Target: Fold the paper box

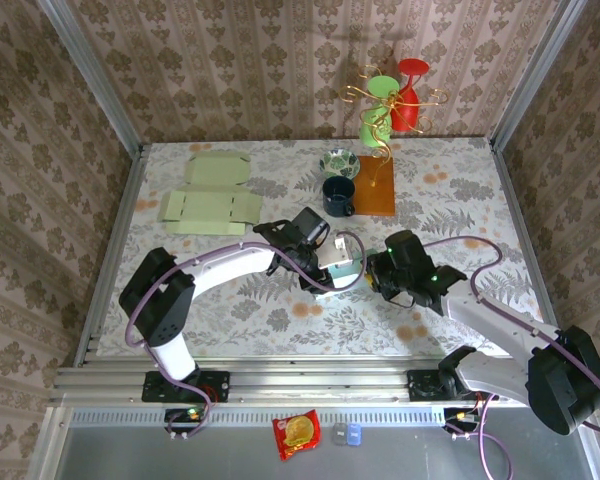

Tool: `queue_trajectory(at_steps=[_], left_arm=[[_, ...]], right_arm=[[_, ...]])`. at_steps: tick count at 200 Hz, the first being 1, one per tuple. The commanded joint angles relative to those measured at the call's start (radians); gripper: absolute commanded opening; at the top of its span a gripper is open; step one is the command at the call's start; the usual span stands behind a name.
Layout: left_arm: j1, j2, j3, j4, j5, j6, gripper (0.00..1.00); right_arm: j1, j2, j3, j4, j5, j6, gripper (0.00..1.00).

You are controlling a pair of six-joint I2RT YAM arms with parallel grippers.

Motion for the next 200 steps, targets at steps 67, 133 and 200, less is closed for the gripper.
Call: queue_trajectory(at_steps=[67,133,200], left_arm=[[0.041,-0.078,-0.046,-0.070,0.049,0.092,0.38],[0.104,-0.085,-0.046,-0.138,0.101,0.183,0.39],[0.118,-0.075,-0.042,-0.144,0.107,0.197,0.40]], right_arm=[[-0.231,-0.128,0.243,-0.343,-0.148,-0.884,0.41],[-0.197,0.075,0.425,-0.552,-0.233,-1.352,0.40],[-0.107,0.258,0.542,-0.589,-0.129,-1.454,0.41]])
